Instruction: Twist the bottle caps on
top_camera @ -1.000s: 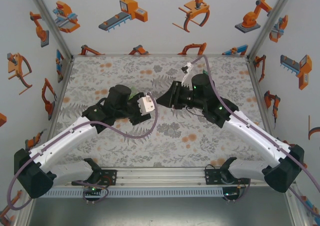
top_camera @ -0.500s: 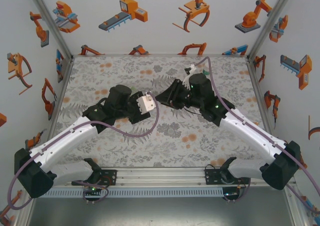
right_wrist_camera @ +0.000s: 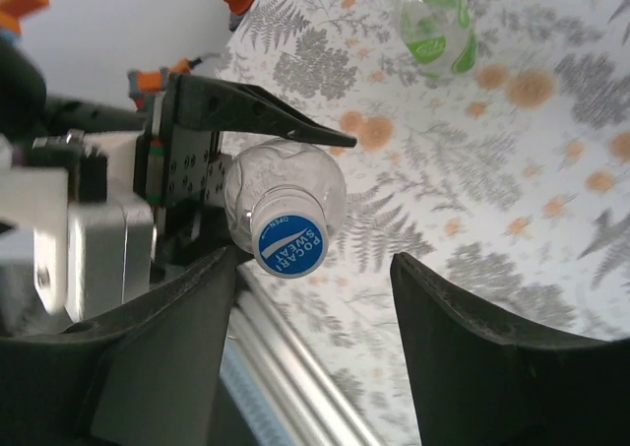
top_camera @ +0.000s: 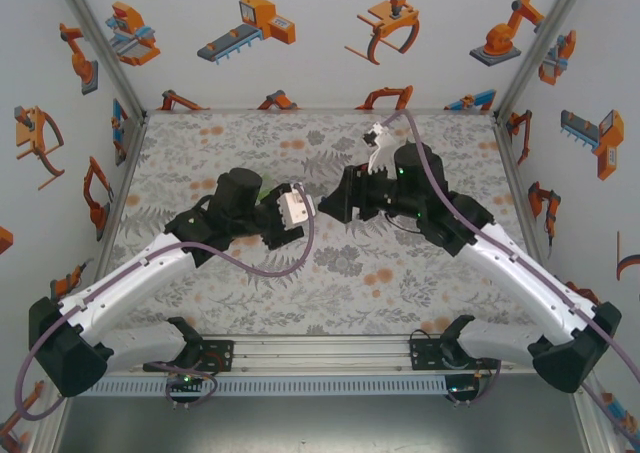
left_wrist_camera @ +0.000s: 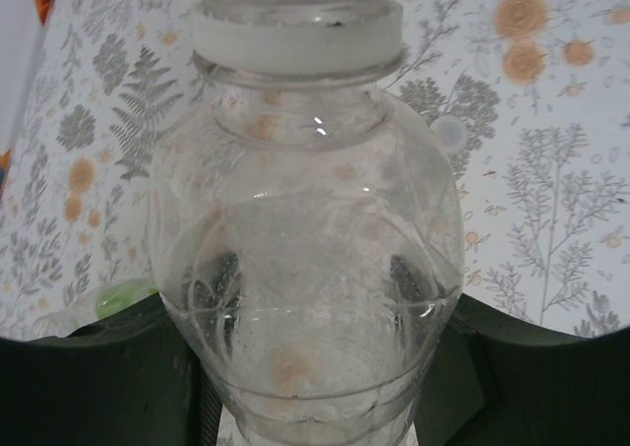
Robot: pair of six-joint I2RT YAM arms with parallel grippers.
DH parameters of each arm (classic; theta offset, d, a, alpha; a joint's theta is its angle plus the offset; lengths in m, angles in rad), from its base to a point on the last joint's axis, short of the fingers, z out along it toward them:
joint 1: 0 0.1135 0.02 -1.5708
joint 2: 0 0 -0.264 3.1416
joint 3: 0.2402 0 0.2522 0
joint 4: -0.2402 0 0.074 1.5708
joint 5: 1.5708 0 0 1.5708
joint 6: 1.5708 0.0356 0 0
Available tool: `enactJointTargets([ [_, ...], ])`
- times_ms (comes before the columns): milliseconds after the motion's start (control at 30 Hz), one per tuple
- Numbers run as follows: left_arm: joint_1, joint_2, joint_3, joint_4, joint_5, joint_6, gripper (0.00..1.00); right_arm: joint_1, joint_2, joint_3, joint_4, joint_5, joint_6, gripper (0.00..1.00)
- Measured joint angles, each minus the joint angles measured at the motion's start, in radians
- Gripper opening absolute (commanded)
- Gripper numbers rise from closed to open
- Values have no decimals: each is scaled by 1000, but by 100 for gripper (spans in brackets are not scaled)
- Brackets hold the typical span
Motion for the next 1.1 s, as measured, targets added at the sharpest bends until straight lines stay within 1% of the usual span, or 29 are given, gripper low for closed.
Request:
enactJointTargets([
  [100, 0, 11, 16, -26, 83, 8, 1, 0, -55, 0, -20, -45, -183, 55],
  [300, 0, 66, 75, -122, 255, 42, 0, 0, -163, 2, -128, -227, -640, 55],
  [433, -6, 142, 152, -222, 330, 72, 0, 0, -167, 32, -254, -312, -903, 55],
  [533, -13, 175, 173, -269, 367, 86, 0, 0, -150, 56, -325, -350, -1047, 55],
  [633, -16, 182, 174, -303, 396, 93, 0, 0, -132, 62, -367, -384, -1148, 55],
  [733, -19, 182, 174, -327, 420, 102, 0, 0, -114, 62, -381, -402, -1202, 56],
  [900, -21, 183, 175, -341, 446, 107, 0, 2, -101, 62, -377, -423, -1239, 58],
  [1100, -25, 185, 175, -346, 465, 107, 0, 13, -84, 62, -354, -454, -1254, 54],
])
